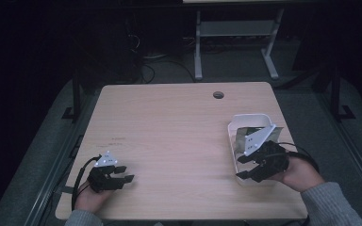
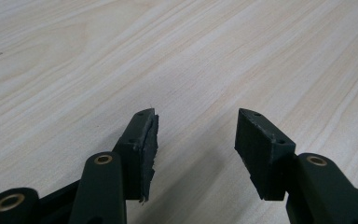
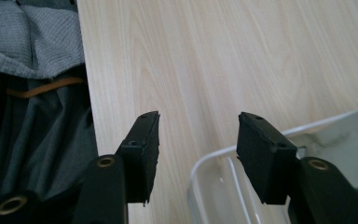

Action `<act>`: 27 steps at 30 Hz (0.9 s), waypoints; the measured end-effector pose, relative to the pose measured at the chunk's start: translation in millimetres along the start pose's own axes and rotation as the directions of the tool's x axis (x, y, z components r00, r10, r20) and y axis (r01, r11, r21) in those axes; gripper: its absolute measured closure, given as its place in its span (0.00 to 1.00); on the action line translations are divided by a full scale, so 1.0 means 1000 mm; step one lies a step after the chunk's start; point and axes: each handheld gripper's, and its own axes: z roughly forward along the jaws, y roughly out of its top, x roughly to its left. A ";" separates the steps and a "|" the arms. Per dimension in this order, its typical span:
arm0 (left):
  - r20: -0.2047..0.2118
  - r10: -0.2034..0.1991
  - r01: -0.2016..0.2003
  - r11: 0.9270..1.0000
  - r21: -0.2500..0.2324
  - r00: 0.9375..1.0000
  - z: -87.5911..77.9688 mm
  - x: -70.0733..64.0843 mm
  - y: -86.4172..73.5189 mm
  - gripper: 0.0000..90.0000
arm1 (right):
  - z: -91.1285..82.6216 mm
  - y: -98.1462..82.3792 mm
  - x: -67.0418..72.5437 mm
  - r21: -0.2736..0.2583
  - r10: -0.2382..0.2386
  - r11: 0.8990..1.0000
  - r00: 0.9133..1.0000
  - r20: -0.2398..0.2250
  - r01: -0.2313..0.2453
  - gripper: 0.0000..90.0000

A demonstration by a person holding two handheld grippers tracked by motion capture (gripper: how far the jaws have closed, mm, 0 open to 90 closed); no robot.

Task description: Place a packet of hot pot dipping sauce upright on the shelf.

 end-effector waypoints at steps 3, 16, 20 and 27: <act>0.000 0.000 0.000 1.000 -0.001 1.000 0.000 0.000 0.000 0.53 | 0.010 0.001 0.001 -0.016 0.008 1.000 1.000 -0.018 -0.008 0.52; 0.000 0.001 -0.001 1.000 0.006 1.000 0.001 -0.001 0.000 0.53 | 0.046 0.007 0.006 -0.050 0.030 0.998 0.996 -0.079 -0.034 0.47; 0.001 0.001 -0.001 1.000 0.007 1.000 0.001 -0.001 0.000 0.52 | 0.056 0.012 0.009 -0.057 0.026 0.998 0.995 -0.096 -0.031 0.46; 0.001 0.001 -0.001 1.000 0.007 1.000 0.001 -0.001 0.000 0.52 | 0.071 0.019 0.011 -0.071 0.028 0.997 0.991 -0.128 -0.037 0.45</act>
